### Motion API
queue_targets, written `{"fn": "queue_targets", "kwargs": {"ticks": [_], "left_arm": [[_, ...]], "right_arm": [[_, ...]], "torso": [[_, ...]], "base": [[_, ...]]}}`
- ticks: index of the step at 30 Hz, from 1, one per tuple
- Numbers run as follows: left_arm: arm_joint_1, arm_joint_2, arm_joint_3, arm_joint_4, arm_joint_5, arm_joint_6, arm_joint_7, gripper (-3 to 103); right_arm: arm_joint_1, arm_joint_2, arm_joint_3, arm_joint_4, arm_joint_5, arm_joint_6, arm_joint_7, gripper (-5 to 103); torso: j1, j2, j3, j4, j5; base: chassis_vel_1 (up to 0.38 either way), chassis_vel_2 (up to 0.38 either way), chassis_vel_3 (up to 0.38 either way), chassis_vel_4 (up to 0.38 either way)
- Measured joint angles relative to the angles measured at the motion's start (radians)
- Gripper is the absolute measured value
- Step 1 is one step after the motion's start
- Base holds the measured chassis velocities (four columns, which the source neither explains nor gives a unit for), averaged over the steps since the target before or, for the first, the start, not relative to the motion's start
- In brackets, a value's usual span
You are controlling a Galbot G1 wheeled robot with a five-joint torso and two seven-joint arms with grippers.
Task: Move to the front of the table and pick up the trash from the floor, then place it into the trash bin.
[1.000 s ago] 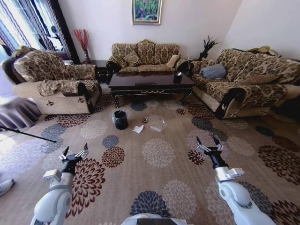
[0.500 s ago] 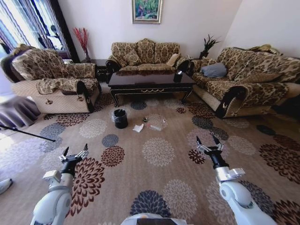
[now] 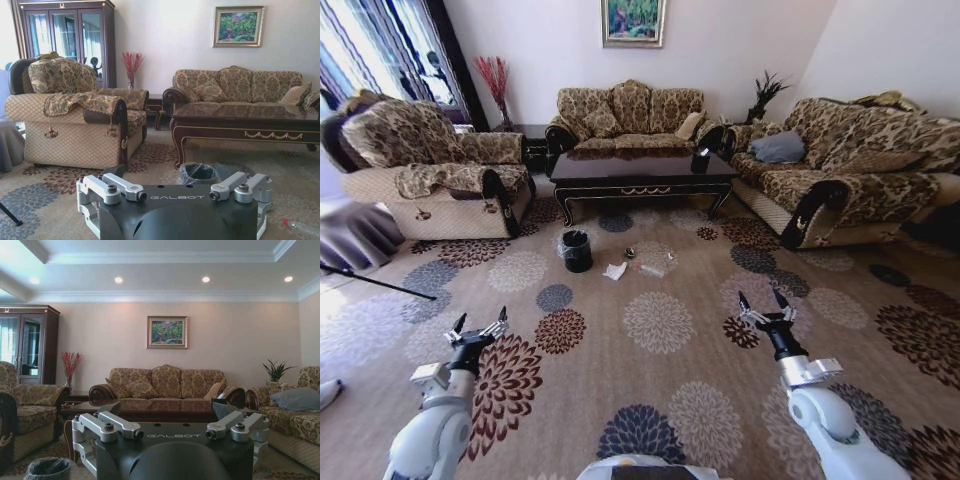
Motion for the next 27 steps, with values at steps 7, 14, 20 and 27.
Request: {"fn": "queue_targets", "kwargs": {"ticks": [7,14,20,27], "left_arm": [[0.005,-0.005,0.002,-0.007,0.010,-0.002,0.005,100],[0.007,-0.012,0.003,-0.010,0.018,-0.005,0.009,100],[0.006,-0.023,0.011,-0.008,0.026,-0.007,0.010,100],[0.001,-0.021,0.011,-0.001,0.025,-0.007,0.011,100]], "right_arm": [[-0.020,-0.013,0.016,0.008,-0.041,-0.024,0.045,100],[-0.050,-0.026,0.021,0.029,-0.072,-0.081,0.100,100],[-0.066,-0.026,0.027,0.034,-0.072,-0.110,0.104,100],[-0.051,-0.027,0.029,0.027,-0.060,-0.111,0.088,100]], "torso": [[-0.013,-0.033,-0.019,0.0000,0.0000],[-0.027,-0.067,-0.040,0.0001,0.0000],[-0.038,-0.093,-0.055,0.0000,0.0000],[-0.049,-0.121,-0.072,0.0000,0.0000]], "base": [[0.000,0.000,0.000,0.000],[0.000,0.000,0.000,0.000],[0.000,0.000,0.000,0.000],[0.000,0.000,0.000,0.000]]}}
